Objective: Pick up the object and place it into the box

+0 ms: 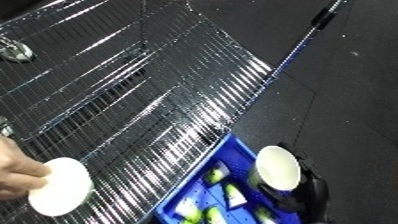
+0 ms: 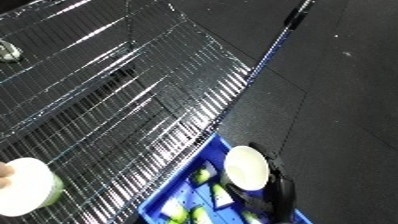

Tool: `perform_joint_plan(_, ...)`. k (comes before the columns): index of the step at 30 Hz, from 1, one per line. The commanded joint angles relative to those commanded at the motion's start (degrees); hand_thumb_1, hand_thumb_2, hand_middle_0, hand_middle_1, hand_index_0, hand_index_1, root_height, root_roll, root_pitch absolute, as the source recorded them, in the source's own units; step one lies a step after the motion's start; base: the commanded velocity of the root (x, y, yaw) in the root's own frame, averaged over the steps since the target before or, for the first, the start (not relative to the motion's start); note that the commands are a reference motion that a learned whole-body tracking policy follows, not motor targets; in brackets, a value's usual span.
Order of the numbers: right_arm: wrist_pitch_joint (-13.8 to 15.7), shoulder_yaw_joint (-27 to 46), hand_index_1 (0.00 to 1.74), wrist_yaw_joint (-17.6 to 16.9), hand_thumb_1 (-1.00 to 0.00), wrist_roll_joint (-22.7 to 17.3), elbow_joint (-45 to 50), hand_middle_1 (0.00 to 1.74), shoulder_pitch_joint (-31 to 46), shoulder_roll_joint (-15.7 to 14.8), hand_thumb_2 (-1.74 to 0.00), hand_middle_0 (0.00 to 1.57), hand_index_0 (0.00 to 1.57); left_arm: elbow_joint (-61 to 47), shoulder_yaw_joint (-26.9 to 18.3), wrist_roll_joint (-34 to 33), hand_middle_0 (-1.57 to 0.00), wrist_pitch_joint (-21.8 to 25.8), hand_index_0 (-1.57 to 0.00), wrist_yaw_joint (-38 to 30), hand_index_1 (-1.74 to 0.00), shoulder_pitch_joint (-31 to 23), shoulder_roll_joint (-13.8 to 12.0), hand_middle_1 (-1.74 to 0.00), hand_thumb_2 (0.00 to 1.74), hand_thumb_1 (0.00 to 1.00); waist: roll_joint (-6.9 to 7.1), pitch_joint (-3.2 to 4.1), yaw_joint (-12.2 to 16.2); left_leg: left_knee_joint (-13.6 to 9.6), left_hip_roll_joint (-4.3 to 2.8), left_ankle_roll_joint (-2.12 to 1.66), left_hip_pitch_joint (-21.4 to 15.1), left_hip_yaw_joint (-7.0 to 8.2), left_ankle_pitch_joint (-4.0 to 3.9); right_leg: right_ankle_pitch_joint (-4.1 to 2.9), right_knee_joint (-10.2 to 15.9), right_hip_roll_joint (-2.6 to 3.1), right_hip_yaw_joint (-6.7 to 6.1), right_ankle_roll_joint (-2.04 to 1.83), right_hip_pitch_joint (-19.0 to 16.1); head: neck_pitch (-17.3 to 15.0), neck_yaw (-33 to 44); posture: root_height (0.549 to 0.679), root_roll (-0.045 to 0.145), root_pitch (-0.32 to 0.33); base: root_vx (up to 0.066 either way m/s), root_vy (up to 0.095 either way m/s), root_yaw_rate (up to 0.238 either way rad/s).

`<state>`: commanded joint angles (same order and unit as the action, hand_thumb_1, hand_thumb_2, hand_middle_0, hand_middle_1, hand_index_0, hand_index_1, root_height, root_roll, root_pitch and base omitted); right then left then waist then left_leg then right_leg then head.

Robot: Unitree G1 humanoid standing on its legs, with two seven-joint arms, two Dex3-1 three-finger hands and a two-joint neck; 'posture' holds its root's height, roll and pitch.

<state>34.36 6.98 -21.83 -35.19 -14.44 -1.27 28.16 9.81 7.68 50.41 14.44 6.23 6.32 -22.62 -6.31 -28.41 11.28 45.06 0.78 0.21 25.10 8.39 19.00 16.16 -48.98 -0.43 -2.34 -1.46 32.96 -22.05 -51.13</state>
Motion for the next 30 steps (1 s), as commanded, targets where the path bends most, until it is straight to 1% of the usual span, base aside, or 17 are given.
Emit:
perform_joint_plan(1,0.15,-0.21,0.00,0.27,0.00,-0.31,-0.71,0.00,-0.23,0.12,0.00,0.00,0.00,0.13,0.24,0.05,-1.57,0.08,-1.57,-0.17,-1.74,0.27,0.06,-1.74,1.74,1.00,-0.07,-0.03,-0.02,-0.17,0.12,0.01,-0.01,-0.04,-0.06,-0.04,-0.01,0.06,-0.01,0.02,0.08,-0.02,0.12,0.630,0.104,0.050,-0.012,0.013,0.018)
perform_joint_plan(6,0.56,-1.18,0.00,0.80,0.00,-0.47,-1.78,0.00,-0.86,0.33,0.00,0.00,0.00,0.34,1.10,0.06,-1.57,0.33,-1.57,-1.22,-1.74,1.36,0.38,-1.74,1.74,1.00,-0.14,-0.38,-0.07,-0.50,0.46,0.01,0.35,-0.22,-0.46,-0.26,-0.12,0.29,-0.05,0.06,0.52,-0.71,1.26,0.629,0.105,0.053,-0.016,0.008,0.027)
perform_joint_plan(9,0.39,-1.65,0.00,1.05,0.00,-0.38,-1.48,0.00,-0.94,0.03,0.00,0.00,0.00,0.55,1.25,0.18,-1.57,0.45,-1.57,-1.40,-1.74,1.76,0.57,-1.74,1.74,1.00,-0.05,-0.59,-0.09,-0.48,0.45,-0.06,0.61,-0.32,-0.68,-0.37,-0.24,0.35,-0.10,0.10,0.74,-1.01,2.40,0.629,0.105,0.054,-0.015,0.006,0.037)
perform_joint_plan(13,0.02,-1.96,0.00,2.37,0.00,0.07,-0.86,0.00,-0.76,-0.38,0.00,0.00,0.00,0.46,1.23,0.06,-1.57,0.52,-1.57,-1.49,-1.74,1.99,0.73,-1.74,1.74,1.00,0.31,-0.82,-0.25,-0.27,0.33,-0.13,0.99,-0.54,-0.93,-0.51,-0.19,0.28,0.06,0.09,0.78,-1.31,4.44,0.629,0.106,0.054,-0.006,-0.002,0.046)
perform_joint_plan(18,-0.71,-2.79,0.00,2.78,0.00,4.74,1.34,0.00,-0.75,-0.35,0.00,0.00,0.00,0.09,1.14,-0.01,-1.57,0.41,-1.57,-1.59,-1.74,1.93,0.65,-1.74,1.74,1.00,1.04,-1.04,-0.83,0.27,0.07,-0.25,1.71,-0.99,-1.27,-0.67,-0.21,0.26,0.47,0.19,0.74,-2.58,8.28,0.629,0.106,0.053,-0.001,-0.012,0.081)
perform_joint_plan(23,-2.63,-4.14,0.00,3.36,0.00,9.16,5.31,0.00,-1.40,-0.27,0.00,0.00,0.00,-0.04,1.06,-0.29,-1.57,0.12,-1.57,-1.30,-1.74,1.77,0.53,-1.74,1.74,1.00,1.84,-1.02,-1.74,0.33,-0.17,-0.27,2.40,-1.69,-1.60,-0.38,-0.60,0.43,0.93,0.35,0.58,-4.40,12.73,0.629,0.103,0.052,0.009,-0.030,0.120)
perform_joint_plan(27,-4.51,-5.43,0.00,4.58,0.00,10.95,7.77,0.00,-2.87,-0.25,0.00,0.00,0.00,0.21,0.84,-0.93,-1.57,-0.58,-1.57,-0.87,-1.74,1.98,0.31,-1.74,1.74,1.00,2.67,-0.89,-3.00,0.62,-0.33,-0.14,3.14,-2.52,-1.54,-0.08,-1.15,0.46,1.55,0.41,0.47,-6.37,14.77,0.628,0.097,0.049,0.017,-0.060,0.150)
perform_joint_plan(30,-5.81,-6.29,0.00,5.69,0.00,11.16,9.05,0.00,-4.15,-0.50,0.00,0.00,0.00,0.31,0.47,-1.39,-1.57,-1.33,-1.57,-0.70,-1.74,2.09,0.02,-1.74,1.74,1.00,3.34,-0.77,-4.11,1.06,-0.32,-0.02,3.71,-3.18,-1.30,0.07,-1.56,0.25,2.21,0.42,0.34,-8.04,16.34,0.627,0.092,0.046,0.029,-0.071,0.128)
